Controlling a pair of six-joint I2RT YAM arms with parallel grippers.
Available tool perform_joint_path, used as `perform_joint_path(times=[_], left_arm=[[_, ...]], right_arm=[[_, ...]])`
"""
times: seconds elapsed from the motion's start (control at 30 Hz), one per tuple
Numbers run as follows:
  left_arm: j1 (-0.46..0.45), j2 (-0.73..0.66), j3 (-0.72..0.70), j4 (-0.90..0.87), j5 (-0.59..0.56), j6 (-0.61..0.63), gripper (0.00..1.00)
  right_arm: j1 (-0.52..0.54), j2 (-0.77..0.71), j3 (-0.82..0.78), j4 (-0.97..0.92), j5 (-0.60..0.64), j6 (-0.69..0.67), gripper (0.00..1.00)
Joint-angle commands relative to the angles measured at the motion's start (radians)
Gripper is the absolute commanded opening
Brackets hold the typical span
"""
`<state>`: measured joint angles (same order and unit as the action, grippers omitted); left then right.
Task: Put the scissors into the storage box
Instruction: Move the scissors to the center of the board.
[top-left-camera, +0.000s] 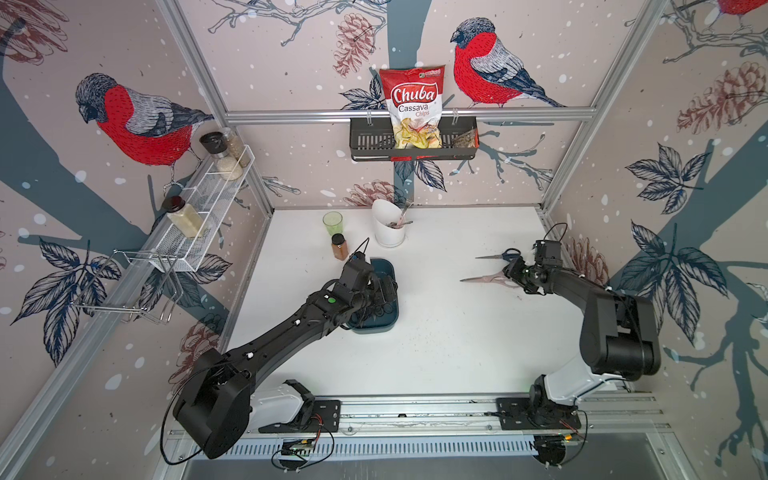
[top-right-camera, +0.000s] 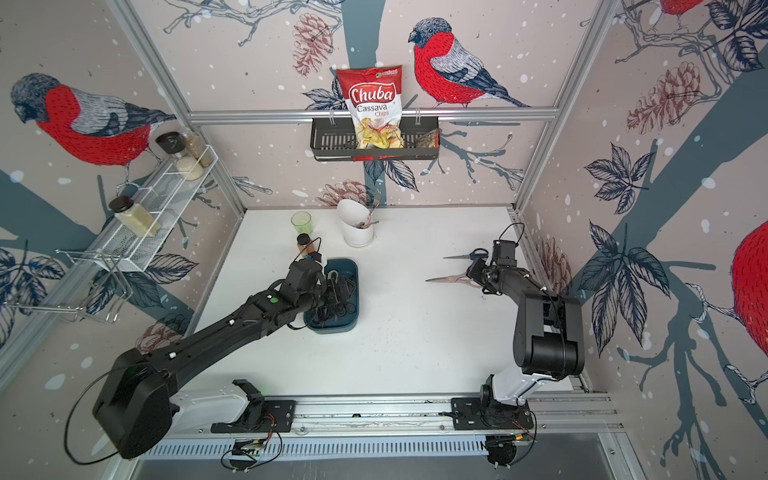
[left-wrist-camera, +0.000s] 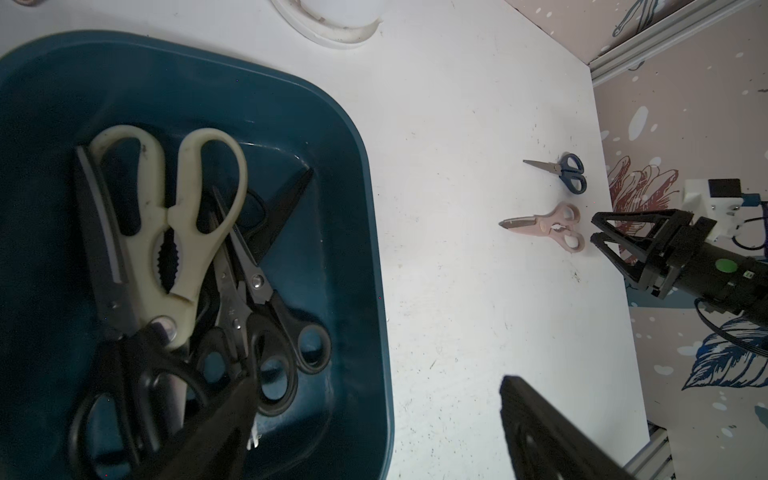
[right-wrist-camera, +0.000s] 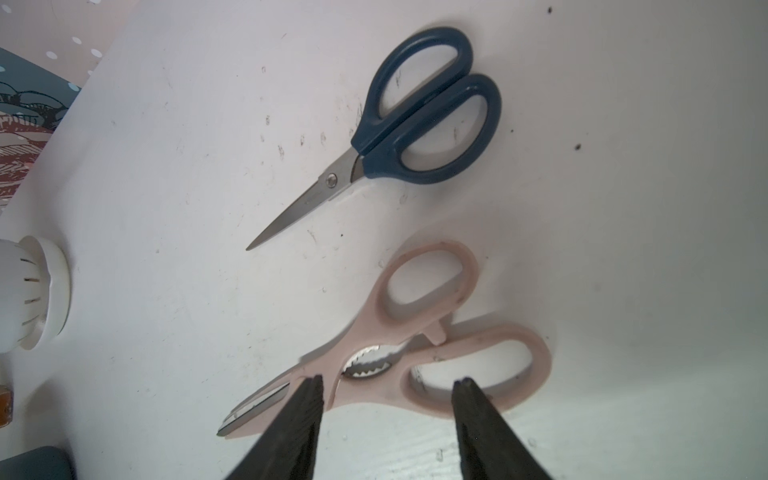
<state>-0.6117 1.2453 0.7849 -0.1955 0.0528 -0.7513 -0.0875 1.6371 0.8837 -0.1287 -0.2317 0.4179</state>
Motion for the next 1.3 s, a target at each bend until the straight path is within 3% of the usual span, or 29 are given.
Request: perform_joint_path(times=[0.0,0.57,1.03,1.27], left_arm=[[-0.002,-0.003,0.005,-0.015,-0.013,0.012,0.95],[-0.002,-0.005,0.004,-0.015,-0.022,0.017,0.95],[-0.001,-0.009,0.006,-0.012,-0.019,0.027,0.95],[-0.002,-0.025,-0.001,-0.018,-0.029,0.032,0.95]], right_arm=[[0.000,0.025,0.017,0.003,-0.005,-0.013,0.56],[0.016,0.040,-0.061,0.019,-0.007,-0.001,0.56],[0.231,-0.063,-0.154,-0.059,0.058,0.068,0.57],[0.296,-0.033,-0.109,-0.116,0.091,-0.011,0.56]])
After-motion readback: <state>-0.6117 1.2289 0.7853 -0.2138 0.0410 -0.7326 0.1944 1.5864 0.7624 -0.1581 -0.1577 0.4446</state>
